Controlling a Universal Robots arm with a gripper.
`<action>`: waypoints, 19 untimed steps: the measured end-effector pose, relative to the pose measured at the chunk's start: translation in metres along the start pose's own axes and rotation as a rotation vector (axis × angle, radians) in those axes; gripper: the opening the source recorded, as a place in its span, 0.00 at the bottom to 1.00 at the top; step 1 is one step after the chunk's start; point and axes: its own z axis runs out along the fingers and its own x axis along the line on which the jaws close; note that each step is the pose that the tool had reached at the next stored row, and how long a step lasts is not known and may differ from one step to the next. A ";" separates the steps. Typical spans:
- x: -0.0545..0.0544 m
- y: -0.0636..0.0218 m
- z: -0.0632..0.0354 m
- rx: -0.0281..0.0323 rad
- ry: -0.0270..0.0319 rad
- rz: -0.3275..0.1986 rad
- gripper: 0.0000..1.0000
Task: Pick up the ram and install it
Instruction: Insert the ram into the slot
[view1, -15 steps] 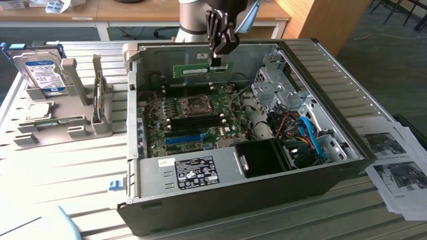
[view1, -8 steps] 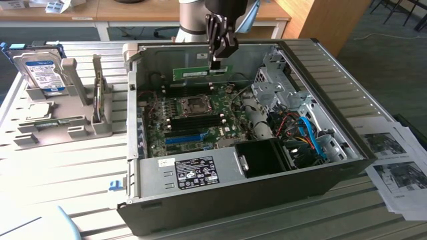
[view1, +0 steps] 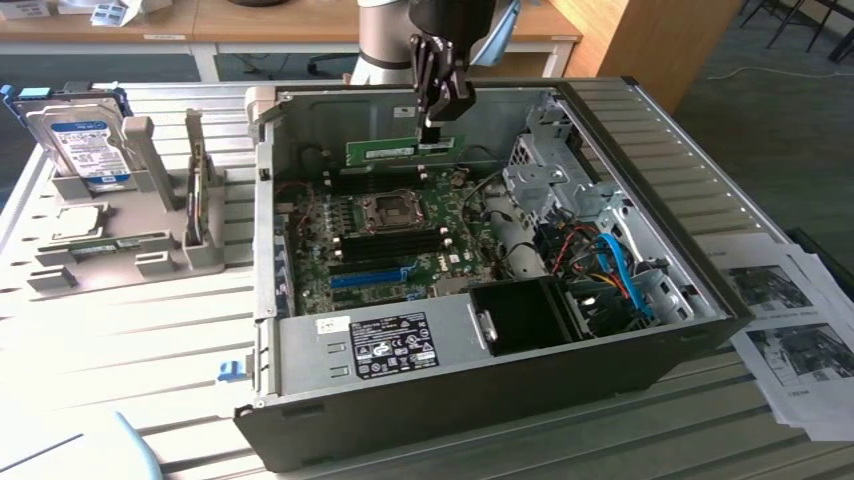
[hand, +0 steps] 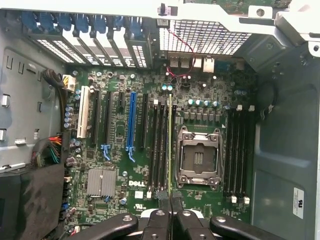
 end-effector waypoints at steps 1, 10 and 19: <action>0.000 0.0000 0.0000 0.0000 0.0001 0.000 0.11; 0.000 0.0000 0.0000 0.0000 0.0001 0.000 0.11; 0.000 0.0000 0.0000 -0.0007 -0.0018 0.035 0.11</action>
